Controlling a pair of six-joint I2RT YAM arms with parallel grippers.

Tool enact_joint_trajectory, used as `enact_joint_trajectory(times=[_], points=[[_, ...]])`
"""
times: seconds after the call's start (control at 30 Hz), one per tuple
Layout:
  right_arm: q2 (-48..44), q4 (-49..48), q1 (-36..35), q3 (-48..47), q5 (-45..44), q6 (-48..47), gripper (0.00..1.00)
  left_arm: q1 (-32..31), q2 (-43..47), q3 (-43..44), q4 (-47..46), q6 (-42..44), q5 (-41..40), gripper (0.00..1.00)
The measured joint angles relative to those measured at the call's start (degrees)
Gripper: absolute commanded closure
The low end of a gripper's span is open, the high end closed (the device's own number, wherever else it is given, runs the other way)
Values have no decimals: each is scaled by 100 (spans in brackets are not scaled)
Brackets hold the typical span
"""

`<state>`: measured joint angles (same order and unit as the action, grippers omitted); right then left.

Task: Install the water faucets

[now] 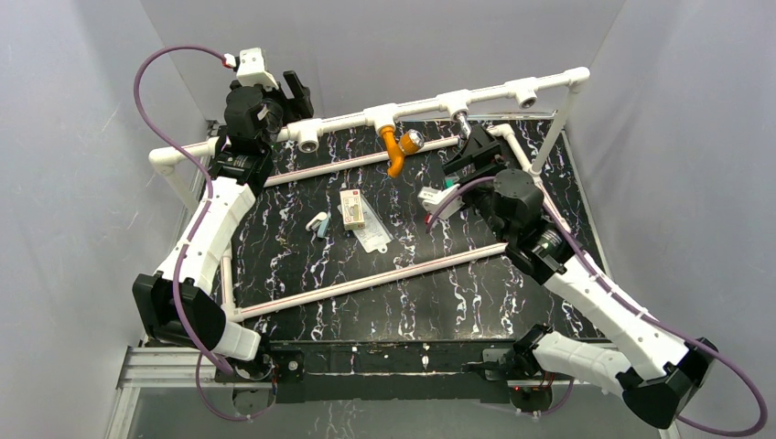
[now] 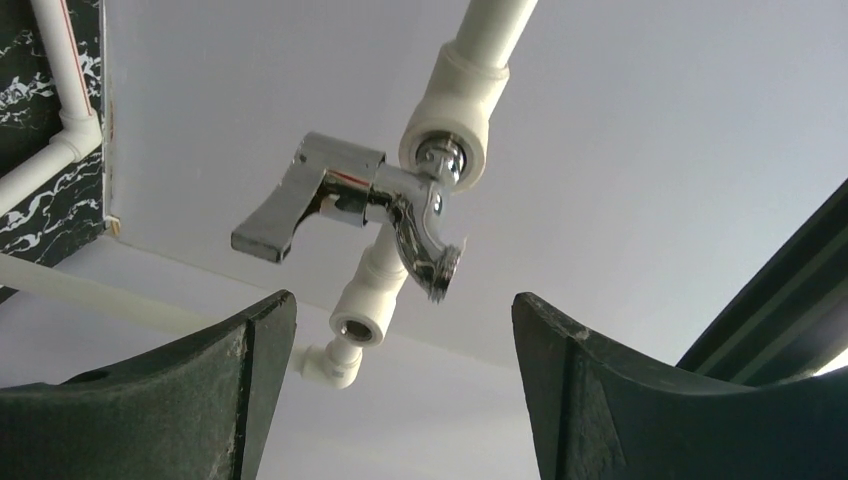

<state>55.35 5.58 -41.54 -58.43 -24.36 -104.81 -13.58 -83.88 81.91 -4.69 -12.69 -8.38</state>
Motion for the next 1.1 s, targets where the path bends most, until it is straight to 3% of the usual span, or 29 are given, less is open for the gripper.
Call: enact_joint_trajectory(times=[0.3, 0.57, 1.1], points=[[553, 374, -146, -295, -127, -155, 18, 2, 0, 0, 0, 0, 7, 23], [831, 306, -151, -385, -240, -188, 27, 15, 0, 0, -2, -4, 61, 23], [859, 35, -208, -334, -234, -44, 64, 52, -13, -2, -61, -44, 149, 23]])
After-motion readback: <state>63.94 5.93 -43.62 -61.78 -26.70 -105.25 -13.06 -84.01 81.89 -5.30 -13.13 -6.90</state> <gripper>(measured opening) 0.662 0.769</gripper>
